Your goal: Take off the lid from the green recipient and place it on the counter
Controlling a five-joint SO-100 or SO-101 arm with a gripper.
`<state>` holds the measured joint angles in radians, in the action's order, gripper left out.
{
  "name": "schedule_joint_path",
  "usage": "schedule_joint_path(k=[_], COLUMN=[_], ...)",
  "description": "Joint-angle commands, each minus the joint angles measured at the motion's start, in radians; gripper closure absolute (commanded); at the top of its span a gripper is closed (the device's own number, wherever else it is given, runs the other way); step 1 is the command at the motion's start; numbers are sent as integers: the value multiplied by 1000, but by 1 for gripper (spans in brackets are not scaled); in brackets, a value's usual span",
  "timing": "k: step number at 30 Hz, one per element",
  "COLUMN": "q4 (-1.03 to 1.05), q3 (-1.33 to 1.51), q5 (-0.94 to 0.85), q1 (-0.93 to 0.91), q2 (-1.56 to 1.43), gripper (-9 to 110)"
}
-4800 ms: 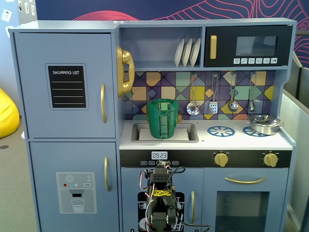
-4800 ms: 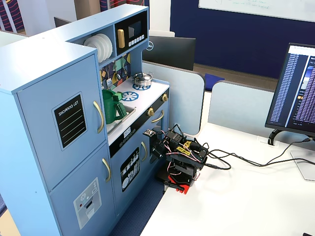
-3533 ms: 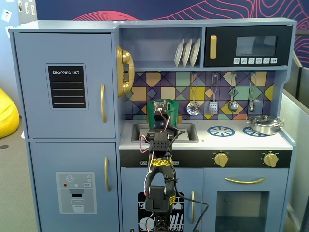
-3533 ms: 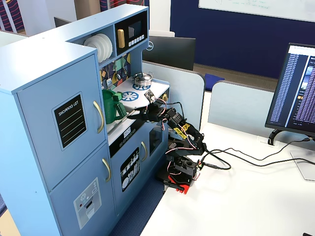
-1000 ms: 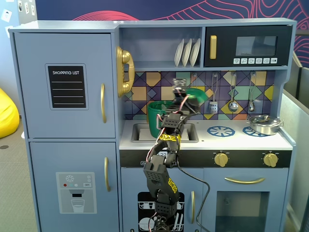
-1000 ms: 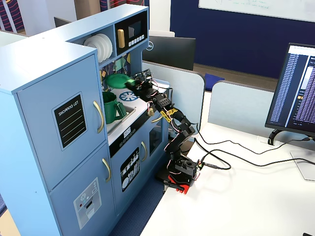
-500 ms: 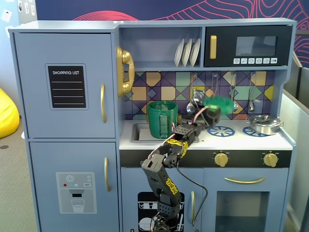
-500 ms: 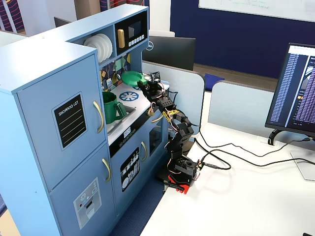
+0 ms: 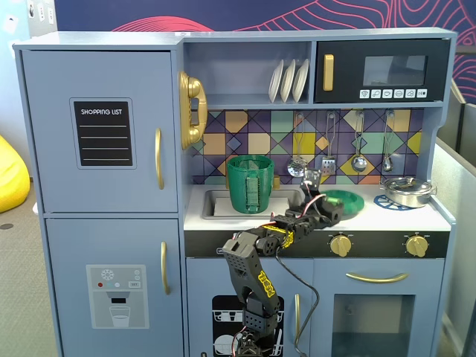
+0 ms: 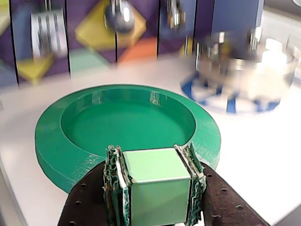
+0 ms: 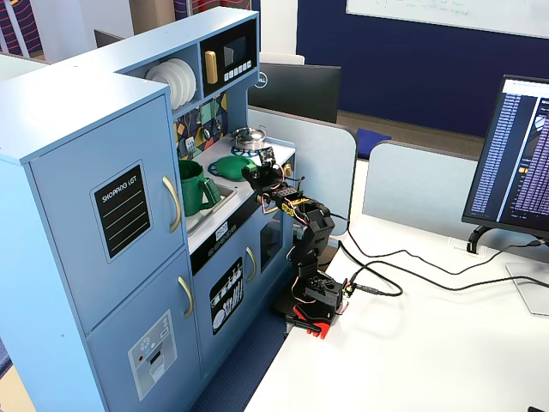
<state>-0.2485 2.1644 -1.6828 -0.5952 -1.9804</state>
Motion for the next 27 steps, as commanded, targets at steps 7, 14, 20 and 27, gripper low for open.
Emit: schedule_joint_path(k=[7,14,20,27], q4=[-92,61,653,1276], q3=[-51,-67,-112,46], q5=[46,109,112,55], q1=[-20,-29,18,181], q2=[54,-71,-422,-836], gripper=[83,63,66,76])
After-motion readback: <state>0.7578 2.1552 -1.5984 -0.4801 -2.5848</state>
